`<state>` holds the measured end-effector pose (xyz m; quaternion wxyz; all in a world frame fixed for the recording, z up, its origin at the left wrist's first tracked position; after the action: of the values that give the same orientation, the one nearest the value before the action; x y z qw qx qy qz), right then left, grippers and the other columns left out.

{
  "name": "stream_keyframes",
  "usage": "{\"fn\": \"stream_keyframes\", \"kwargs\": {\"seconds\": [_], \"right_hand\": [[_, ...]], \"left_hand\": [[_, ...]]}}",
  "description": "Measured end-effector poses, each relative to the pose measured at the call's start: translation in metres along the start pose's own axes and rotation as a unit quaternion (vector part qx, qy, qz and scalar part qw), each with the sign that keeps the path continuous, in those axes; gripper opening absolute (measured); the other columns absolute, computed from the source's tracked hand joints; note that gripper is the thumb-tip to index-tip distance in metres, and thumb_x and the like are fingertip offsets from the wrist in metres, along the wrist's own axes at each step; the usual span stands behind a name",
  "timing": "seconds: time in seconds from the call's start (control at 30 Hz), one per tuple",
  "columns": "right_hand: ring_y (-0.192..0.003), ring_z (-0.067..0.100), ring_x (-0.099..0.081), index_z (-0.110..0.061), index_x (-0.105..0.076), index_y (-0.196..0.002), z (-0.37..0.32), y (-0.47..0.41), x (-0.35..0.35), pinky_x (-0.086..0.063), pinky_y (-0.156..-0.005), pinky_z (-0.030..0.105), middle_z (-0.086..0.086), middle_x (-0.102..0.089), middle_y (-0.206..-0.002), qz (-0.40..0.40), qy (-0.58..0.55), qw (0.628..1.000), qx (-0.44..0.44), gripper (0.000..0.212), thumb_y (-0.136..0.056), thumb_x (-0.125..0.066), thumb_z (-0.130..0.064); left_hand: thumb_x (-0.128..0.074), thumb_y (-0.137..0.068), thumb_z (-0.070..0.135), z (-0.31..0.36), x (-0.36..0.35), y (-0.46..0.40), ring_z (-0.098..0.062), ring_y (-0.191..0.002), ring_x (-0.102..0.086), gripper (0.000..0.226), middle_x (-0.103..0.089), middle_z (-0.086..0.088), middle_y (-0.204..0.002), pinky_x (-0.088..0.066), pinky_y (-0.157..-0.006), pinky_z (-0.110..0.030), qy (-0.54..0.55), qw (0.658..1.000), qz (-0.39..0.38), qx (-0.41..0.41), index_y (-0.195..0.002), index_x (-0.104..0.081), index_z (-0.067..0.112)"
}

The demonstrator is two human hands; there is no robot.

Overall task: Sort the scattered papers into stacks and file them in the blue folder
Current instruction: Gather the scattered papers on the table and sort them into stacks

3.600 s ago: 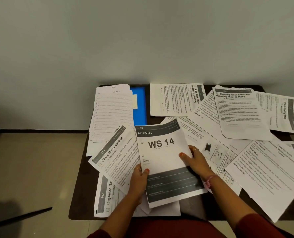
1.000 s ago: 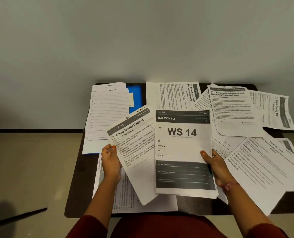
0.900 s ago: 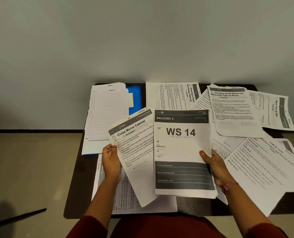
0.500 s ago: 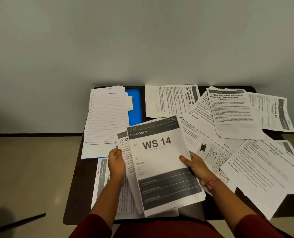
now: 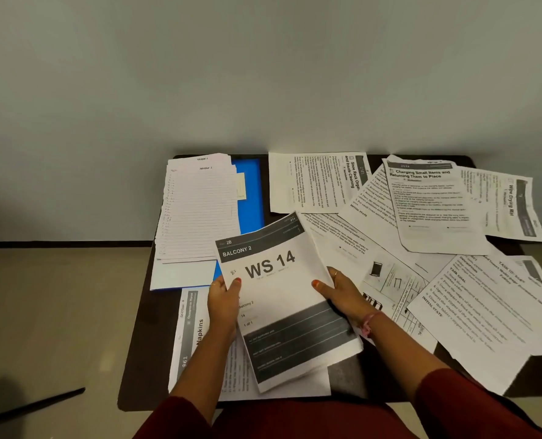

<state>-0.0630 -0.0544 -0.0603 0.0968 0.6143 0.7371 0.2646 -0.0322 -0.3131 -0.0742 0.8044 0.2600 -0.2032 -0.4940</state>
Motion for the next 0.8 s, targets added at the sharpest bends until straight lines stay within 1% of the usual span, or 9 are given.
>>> {"fn": "stream_keyframes", "kwargs": {"seconds": [0.1, 0.17, 0.23, 0.3, 0.43, 0.53, 0.6, 0.7, 0.8], "right_hand": [[-0.113, 0.017, -0.056, -0.025, -0.044, -0.129, -0.002, 0.000, -0.006, -0.048, -0.097, 0.035, -0.002, -0.057, -0.124, -0.016, 0.031, 0.999, 0.008, 0.037, -0.094, -0.056, -0.030], [-0.115, 0.015, -0.053, -0.022, -0.039, -0.135, -0.001, 0.000, -0.007, -0.045, -0.098, 0.033, -0.003, -0.053, -0.128, -0.014, 0.063, 0.998, 0.011, 0.046, -0.094, -0.057, -0.033], [-0.117, 0.017, -0.053, -0.021, -0.036, -0.138, 0.001, 0.000, -0.006, -0.045, -0.102, 0.039, -0.001, -0.052, -0.132, -0.006, 0.075, 0.997, 0.013, 0.055, -0.092, -0.059, -0.037], [-0.117, 0.019, -0.054, -0.020, -0.034, -0.139, 0.000, 0.000, -0.005, -0.046, -0.102, 0.042, 0.000, -0.051, -0.133, 0.006, 0.079, 0.997, 0.016, 0.058, -0.091, -0.060, -0.038], [-0.115, 0.016, -0.051, -0.016, -0.034, -0.139, -0.014, 0.003, 0.000, -0.046, -0.096, 0.031, -0.003, -0.049, -0.129, 0.044, 0.095, 0.993, 0.048, 0.055, -0.092, -0.060, -0.032], [-0.119, 0.013, -0.047, -0.014, -0.035, -0.141, -0.025, 0.006, 0.011, -0.043, -0.098, 0.029, -0.002, -0.044, -0.133, 0.091, 0.106, 0.986, 0.088, 0.059, -0.091, -0.061, -0.033], [-0.115, 0.011, -0.048, -0.014, -0.033, -0.142, -0.029, 0.007, 0.017, -0.042, -0.092, 0.024, -0.003, -0.044, -0.130, 0.100, 0.080, 0.988, 0.083, 0.060, -0.092, -0.061, -0.031], [-0.110, 0.014, -0.057, -0.017, -0.039, -0.139, -0.025, 0.005, 0.016, -0.048, -0.094, 0.030, -0.002, -0.056, -0.128, 0.067, 0.033, 0.995, 0.065, 0.053, -0.093, -0.057, -0.036], [-0.111, 0.013, -0.059, -0.020, -0.048, -0.135, -0.019, 0.007, 0.014, -0.047, -0.100, 0.036, -0.003, -0.060, -0.125, 0.041, 0.005, 0.997, 0.059, 0.044, -0.094, -0.054, -0.037]], "left_hand": [[-0.052, -0.098, 0.021, -0.003, 0.000, -0.002, -0.024, -0.092, -0.069, 0.014, -0.065, 0.002, -0.114, -0.058, -0.079, -0.043, -0.025, 1.000, 0.004, -0.006, -0.112, -0.050, 0.026], [-0.050, -0.098, 0.023, -0.003, 0.000, -0.003, -0.026, -0.095, -0.068, 0.017, -0.065, 0.000, -0.118, -0.057, -0.084, -0.047, -0.032, 0.999, 0.007, -0.010, -0.116, -0.050, 0.025], [-0.048, -0.099, 0.023, -0.002, -0.001, -0.001, -0.026, -0.097, -0.068, 0.019, -0.065, -0.002, -0.120, -0.056, -0.086, -0.049, -0.031, 0.999, 0.004, -0.017, -0.118, -0.049, 0.024], [-0.047, -0.100, 0.023, 0.001, -0.002, 0.001, -0.026, -0.098, -0.067, 0.020, -0.064, -0.003, -0.121, -0.056, -0.086, -0.049, -0.026, 0.999, 0.004, -0.032, -0.120, -0.049, 0.023], [-0.046, -0.101, 0.022, 0.007, 0.000, 0.005, -0.026, -0.098, -0.068, 0.021, -0.064, -0.004, -0.119, -0.056, -0.084, -0.049, -0.001, 0.998, 0.003, -0.055, -0.121, -0.047, 0.021], [-0.046, -0.101, 0.022, 0.009, -0.001, 0.010, -0.027, -0.096, -0.069, 0.019, -0.066, -0.004, -0.116, -0.057, -0.083, -0.050, 0.035, 0.998, -0.005, -0.058, -0.120, -0.048, 0.023], [-0.047, -0.101, 0.022, 0.010, -0.002, 0.013, -0.027, -0.097, -0.069, 0.021, -0.067, -0.003, -0.115, -0.056, -0.083, -0.050, 0.061, 0.997, -0.008, -0.051, -0.121, -0.048, 0.022], [-0.048, -0.100, 0.023, 0.012, -0.003, 0.019, -0.025, -0.096, -0.069, 0.023, -0.068, -0.002, -0.113, -0.057, -0.083, -0.048, 0.081, 0.996, -0.013, -0.041, -0.123, -0.048, 0.021], [-0.048, -0.100, 0.022, 0.013, -0.003, 0.025, -0.025, -0.091, -0.070, 0.021, -0.069, -0.002, -0.108, -0.058, -0.078, -0.043, 0.110, 0.993, -0.015, -0.032, -0.121, -0.049, 0.021]]}}
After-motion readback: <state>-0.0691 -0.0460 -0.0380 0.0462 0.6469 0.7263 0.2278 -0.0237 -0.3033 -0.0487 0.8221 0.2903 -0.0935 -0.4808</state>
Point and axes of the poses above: each hand's wrist, its own y-axis away from the middle knuckle, its own x-axis out of the back of the hand, z = x × y, the point moved 9 cm from there along -y, towards the middle knuckle
